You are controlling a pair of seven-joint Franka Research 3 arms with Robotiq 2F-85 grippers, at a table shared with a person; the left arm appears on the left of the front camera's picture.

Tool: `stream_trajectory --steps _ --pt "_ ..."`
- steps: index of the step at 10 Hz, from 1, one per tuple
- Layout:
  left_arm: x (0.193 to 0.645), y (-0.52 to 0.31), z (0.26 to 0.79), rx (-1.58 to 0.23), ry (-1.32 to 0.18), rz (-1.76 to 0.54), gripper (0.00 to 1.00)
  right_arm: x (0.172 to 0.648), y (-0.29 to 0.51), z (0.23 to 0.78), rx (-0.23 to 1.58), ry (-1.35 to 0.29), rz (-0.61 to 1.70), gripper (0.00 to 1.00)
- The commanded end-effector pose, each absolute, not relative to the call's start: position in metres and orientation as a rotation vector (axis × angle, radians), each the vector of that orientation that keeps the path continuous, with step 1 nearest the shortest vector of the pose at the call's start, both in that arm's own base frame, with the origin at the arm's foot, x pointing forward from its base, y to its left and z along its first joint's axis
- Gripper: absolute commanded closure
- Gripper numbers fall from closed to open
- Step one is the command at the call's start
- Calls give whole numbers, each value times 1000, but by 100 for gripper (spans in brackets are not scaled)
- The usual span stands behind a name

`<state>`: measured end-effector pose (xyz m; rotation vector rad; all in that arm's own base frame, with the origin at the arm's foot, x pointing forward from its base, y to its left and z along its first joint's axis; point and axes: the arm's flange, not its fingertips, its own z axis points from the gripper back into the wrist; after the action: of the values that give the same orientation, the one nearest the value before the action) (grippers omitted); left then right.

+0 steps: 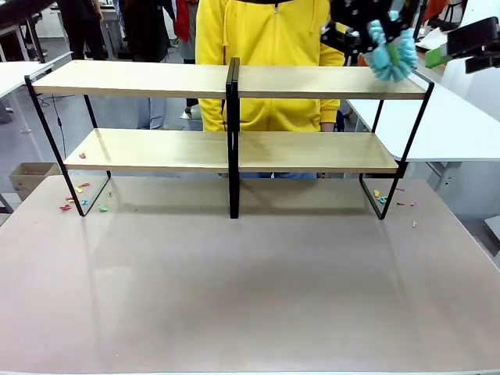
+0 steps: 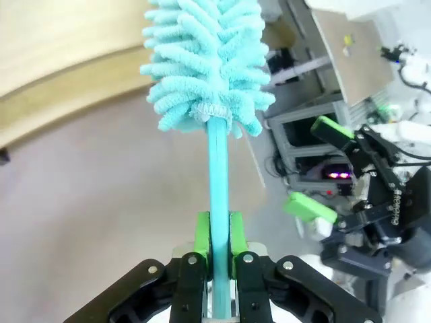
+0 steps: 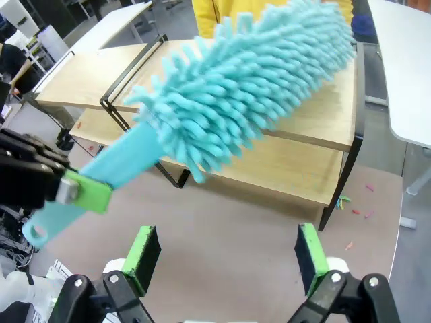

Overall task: Clean the shelves.
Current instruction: Clean another randomly selected level of the Shelf with the Duster.

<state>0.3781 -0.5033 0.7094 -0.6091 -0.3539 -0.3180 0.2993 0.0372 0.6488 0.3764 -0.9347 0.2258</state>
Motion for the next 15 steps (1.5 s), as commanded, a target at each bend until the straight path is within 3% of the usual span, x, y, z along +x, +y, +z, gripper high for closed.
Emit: stream_trajectory --steps 1,5,10,12,15 --pt "373 -445 710 -567 -466 -389 87 300 38 649 396 -930 227 0" --pt "354 -299 743 -682 -625 -449 87 300 38 649 396 -930 227 0" --pt "297 -73 709 -678 -815 -530 87 300 38 649 396 -930 227 0" --pt "261 23 697 -815 -950 -453 87 300 38 649 396 -930 227 0" --pt "232 131 689 -798 -1057 -318 87 300 38 649 396 -930 227 0"
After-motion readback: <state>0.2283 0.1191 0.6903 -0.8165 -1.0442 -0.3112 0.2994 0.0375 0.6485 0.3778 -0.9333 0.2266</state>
